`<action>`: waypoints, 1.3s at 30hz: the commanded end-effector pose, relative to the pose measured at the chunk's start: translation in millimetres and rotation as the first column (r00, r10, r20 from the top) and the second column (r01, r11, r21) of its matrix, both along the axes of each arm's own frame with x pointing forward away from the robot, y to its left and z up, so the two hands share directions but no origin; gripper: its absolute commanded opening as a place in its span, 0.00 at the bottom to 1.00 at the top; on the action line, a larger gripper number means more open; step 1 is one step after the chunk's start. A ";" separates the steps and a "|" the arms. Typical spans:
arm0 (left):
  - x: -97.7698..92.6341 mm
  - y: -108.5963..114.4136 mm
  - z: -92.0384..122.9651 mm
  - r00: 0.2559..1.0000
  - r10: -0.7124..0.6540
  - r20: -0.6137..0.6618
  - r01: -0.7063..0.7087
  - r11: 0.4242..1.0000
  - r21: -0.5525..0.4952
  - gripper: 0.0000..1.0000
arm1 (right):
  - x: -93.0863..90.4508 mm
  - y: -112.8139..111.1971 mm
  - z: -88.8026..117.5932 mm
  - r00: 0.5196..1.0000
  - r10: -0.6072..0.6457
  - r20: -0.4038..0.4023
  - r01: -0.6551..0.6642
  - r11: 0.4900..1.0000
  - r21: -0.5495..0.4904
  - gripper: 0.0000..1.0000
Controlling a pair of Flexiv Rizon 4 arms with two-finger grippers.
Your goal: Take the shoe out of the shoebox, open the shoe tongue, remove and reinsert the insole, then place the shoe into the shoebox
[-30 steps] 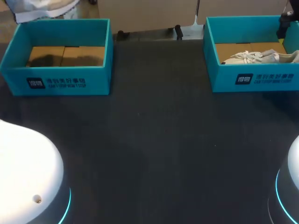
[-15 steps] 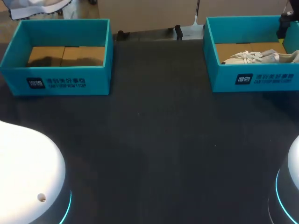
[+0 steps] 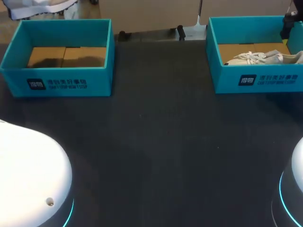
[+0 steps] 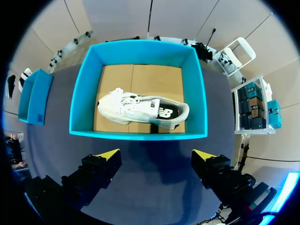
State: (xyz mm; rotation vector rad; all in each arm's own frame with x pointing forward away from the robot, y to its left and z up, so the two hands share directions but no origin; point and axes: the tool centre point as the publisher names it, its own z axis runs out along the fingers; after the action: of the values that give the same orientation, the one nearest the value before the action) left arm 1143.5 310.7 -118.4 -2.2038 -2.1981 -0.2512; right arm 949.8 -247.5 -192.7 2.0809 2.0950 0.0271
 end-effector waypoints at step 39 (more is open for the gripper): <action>-136.2 -114.8 19.1 0.990 -0.034 0.134 0.025 0.997 0.069 0.00 | -0.2 0.2 -0.3 1.000 0.000 0.000 0.000 1.000 -0.001 1.00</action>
State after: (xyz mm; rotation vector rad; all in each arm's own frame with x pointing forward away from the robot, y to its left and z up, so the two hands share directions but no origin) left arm 1018.5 197.4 -102.7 -2.2241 -2.1721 -0.4087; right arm 949.8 -247.3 -192.8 2.0807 2.0952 0.0270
